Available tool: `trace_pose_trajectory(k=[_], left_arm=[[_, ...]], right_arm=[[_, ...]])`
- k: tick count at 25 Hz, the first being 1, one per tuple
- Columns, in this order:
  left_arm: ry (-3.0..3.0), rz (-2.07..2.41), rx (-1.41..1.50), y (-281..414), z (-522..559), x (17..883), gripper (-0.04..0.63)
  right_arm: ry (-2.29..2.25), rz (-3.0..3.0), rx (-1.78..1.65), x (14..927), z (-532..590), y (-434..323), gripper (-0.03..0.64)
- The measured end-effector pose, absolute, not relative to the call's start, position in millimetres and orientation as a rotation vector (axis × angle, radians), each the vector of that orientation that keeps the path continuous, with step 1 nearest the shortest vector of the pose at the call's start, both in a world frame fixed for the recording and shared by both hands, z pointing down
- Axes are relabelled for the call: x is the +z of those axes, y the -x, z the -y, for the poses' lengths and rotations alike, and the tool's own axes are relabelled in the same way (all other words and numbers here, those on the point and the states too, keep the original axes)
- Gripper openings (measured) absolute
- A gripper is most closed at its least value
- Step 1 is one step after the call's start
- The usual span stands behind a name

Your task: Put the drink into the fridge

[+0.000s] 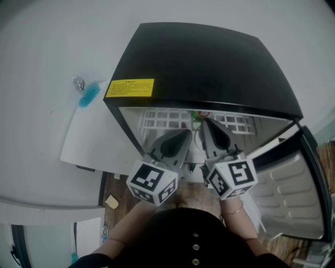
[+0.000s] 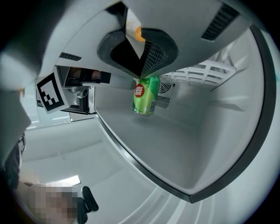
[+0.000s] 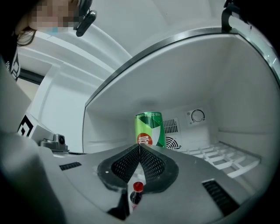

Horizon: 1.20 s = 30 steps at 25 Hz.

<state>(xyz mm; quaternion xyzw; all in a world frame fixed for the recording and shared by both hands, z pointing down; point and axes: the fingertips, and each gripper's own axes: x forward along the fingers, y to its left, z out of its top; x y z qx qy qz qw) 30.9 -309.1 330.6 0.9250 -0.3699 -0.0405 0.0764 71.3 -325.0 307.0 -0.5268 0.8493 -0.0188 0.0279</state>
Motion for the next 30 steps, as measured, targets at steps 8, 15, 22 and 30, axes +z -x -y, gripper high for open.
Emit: trace_pose_trajectory(k=[8,15,22,30], left_arm=[[-2.783,1.096,-0.123,-29,295,328,0.006],[-2.793,1.081,-0.125,-29,282,325,0.006],[-2.795,1.097,-0.122,-29,272,322,0.006],[-2.780,1.095,-0.134,-26,264,325,0.006]], right_arm=[[1.611,-2.611,-0.096,308,307,-75,0.009],[1.619,-2.577,-0.109,305,288,-83,0.009],[1.611,-2.562,-0.130,301,265,-88,0.009],[1.610,-2.510,-0.093,296,243,-93,0.009]])
